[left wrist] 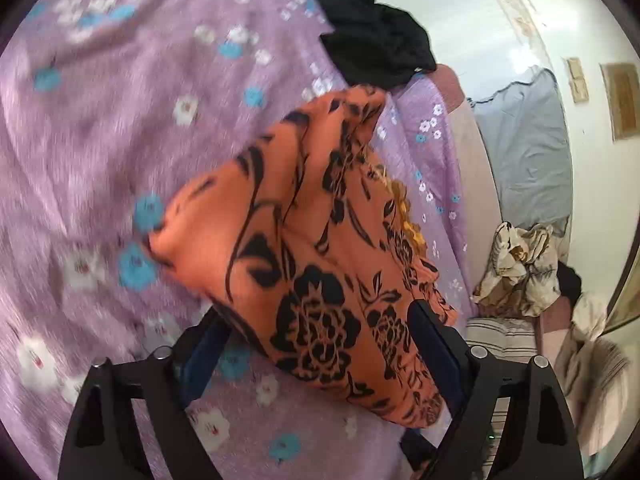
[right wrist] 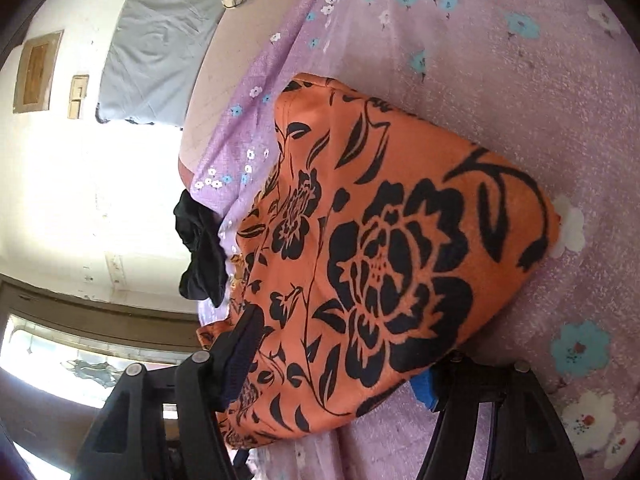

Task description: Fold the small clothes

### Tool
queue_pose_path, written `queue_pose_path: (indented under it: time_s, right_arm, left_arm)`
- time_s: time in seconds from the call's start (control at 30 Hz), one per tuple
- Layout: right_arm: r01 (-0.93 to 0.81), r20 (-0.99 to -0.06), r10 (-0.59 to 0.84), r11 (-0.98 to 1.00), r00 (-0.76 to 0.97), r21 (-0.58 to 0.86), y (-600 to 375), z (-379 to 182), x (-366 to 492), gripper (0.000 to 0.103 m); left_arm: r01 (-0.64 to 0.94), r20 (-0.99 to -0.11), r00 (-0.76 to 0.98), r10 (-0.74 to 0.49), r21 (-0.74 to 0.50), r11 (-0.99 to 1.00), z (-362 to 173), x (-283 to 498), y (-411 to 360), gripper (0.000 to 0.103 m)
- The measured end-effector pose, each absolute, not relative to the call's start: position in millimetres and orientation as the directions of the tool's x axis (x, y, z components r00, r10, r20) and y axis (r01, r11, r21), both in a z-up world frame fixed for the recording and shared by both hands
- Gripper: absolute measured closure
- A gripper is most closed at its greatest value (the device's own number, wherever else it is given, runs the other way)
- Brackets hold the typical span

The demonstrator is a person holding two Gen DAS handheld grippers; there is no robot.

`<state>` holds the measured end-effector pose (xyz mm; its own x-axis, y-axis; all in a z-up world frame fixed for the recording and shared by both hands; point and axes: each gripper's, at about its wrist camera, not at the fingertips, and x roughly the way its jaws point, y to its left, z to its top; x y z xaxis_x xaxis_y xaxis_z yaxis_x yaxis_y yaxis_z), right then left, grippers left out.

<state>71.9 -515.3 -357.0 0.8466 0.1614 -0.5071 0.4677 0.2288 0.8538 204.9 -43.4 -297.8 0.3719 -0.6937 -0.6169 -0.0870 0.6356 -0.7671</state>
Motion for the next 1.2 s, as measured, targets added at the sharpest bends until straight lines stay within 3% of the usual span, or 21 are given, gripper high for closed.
queue_pose_path:
  time_s: [0.03,0.1,0.17,0.3,0.43,0.5,0.53,0.6,0.7,0.9,1.1,1.2]
  right_arm:
    - [0.472,-0.512,0.158,0.231,0.844,0.851,-514.3,-356.7,73.3,0.035]
    - [0.48,-0.522,0.15,0.243,0.84,0.843,-512.2,-355.3,76.8,0.035]
    - [0.487,-0.531,0.146,0.253,0.835,0.836,-510.8,-355.4,78.6,0.037]
    - [0.491,-0.535,0.151,0.253,0.831,0.834,-511.6,-358.0,78.9,0.043]
    - [0.499,-0.543,0.154,0.251,0.825,0.829,-516.7,-363.5,72.8,0.059]
    - [0.501,-0.546,0.15,0.257,0.824,0.826,-518.1,-364.9,74.2,0.062]
    - [0.499,-0.546,0.147,0.264,0.825,0.825,-518.7,-364.8,74.3,0.064]
    - [0.501,-0.555,0.134,0.296,0.821,0.813,-517.0,-362.4,76.9,0.068]
    - [0.513,-0.576,0.091,0.36,0.812,0.779,-511.6,-353.9,78.7,0.078]
    - [0.513,-0.59,-0.09,0.61,0.802,0.605,-483.7,-305.2,80.9,0.086]
    - [0.498,-0.575,-0.138,0.684,0.806,0.533,-469.5,-271.9,52.1,0.091]
    - [0.482,-0.577,-0.13,0.71,0.806,0.513,-461.8,-264.5,33.7,0.092]
  left_arm:
    - [-0.096,-0.615,0.365,-0.698,-0.771,0.629,-300.3,205.8,-44.6,0.021]
    - [-0.104,-0.632,0.369,-0.681,-0.757,0.645,-303.6,208.9,-46.6,0.036]
    - [-0.112,-0.64,0.381,-0.668,-0.749,0.653,-306.6,212.2,-47.0,0.042]
    - [-0.127,-0.64,0.424,-0.641,-0.742,0.658,-308.1,216.5,-52.0,0.043]
    - [-0.111,-0.643,0.457,-0.614,-0.726,0.679,-306.2,217.8,-60.6,0.042]
    - [-0.104,-0.643,0.47,-0.604,-0.72,0.686,-305.8,218.7,-63.4,0.044]
    - [-0.106,-0.648,0.472,-0.597,-0.714,0.692,-305.8,218.6,-63.4,0.049]
    - [-0.12,-0.672,0.469,-0.574,-0.692,0.712,-307.1,219.1,-63.4,0.068]
    - [-0.125,-0.653,0.48,-0.586,-0.712,0.691,-304.2,218.2,-57.3,0.083]
    - [-0.034,-0.632,0.502,-0.59,-0.696,0.717,-279.4,201.7,-54.2,0.087]
    - [0.004,-0.639,0.5,-0.585,-0.673,0.739,-264.8,158.6,-33.6,0.087]
    - [-0.011,-0.691,0.48,-0.541,-0.621,0.784,-278.4,136.7,-28.8,0.086]
